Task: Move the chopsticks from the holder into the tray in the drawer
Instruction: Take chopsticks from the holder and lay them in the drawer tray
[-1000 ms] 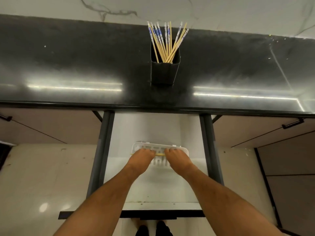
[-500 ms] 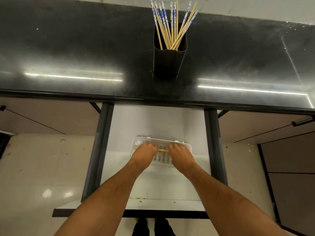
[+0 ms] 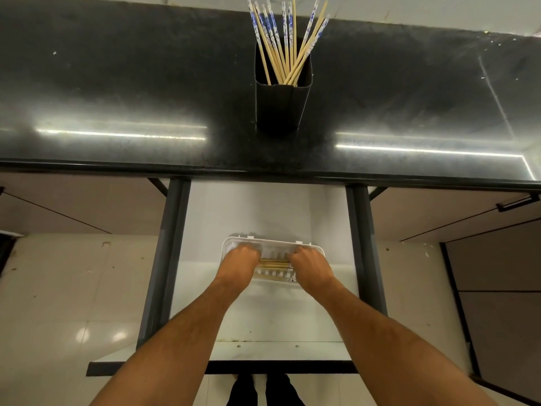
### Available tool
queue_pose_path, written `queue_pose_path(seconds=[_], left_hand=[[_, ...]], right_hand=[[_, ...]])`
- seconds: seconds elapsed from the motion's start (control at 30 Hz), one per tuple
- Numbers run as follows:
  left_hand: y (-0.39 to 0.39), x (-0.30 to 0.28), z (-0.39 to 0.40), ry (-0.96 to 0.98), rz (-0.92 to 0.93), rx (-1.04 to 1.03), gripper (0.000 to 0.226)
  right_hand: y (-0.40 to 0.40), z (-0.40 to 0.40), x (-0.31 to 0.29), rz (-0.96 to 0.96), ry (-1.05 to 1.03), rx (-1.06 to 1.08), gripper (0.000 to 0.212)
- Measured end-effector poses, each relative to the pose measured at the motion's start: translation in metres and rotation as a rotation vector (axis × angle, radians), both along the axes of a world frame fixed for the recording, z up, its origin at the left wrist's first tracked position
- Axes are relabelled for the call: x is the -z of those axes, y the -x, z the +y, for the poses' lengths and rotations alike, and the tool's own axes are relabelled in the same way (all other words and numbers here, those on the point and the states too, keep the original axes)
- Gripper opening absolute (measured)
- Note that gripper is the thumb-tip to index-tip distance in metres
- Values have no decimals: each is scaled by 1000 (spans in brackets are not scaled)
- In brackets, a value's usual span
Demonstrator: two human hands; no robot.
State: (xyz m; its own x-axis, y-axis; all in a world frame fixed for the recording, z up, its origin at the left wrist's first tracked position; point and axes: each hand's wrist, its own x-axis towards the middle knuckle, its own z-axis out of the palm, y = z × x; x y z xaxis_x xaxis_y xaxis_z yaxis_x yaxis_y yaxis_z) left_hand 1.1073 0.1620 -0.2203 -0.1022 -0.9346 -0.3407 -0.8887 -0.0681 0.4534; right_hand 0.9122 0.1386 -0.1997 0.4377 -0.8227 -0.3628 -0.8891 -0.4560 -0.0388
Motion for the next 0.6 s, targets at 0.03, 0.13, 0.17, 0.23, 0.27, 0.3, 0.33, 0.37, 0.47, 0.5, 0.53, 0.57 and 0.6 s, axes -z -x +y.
queue_pose_path(seconds=[0.03,0.13,0.17,0.23,0.27,0.3,0.33,0.37,0.47,0.5,0.53,0.57,0.6], left_hand=[[0,2,0,-16,-16,-3,27],[0,-1,-2,-2,-5,-11,26],[0,-1,-4,2,15,-57,25],[1,-5,-3,28,37,-118,21],[1,-3,-3,29,23,-125,18],[1,-4,-4,29,11,-114,15],[2,-5,-4,-2,32,-123,14],[1,-7,-3,-44,61,-147,14],[-3,-9,-1,-104,-57,-36,15],[-4,-10,-1,-110,-57,-39,15],[-4,-11,-1,-100,-38,-41,15],[-4,-12,-1,-89,-33,-38,14],[-4,-14,-1,-76,-27,-52,13]], right_hand=[[1,0,1,-20,-9,7,20],[3,0,3,-51,-34,30,16],[4,1,4,-54,-39,36,16],[5,3,5,-62,-55,43,18],[5,3,6,-66,-64,46,19],[6,3,7,-69,-74,48,20],[6,3,8,-70,-82,50,21],[6,2,8,-70,-89,49,22],[6,0,8,-70,-97,38,18],[7,-1,8,-74,-95,37,16],[7,-1,8,-82,-96,43,15],[7,-1,8,-92,-105,53,15],[8,0,7,-104,-118,63,15]])
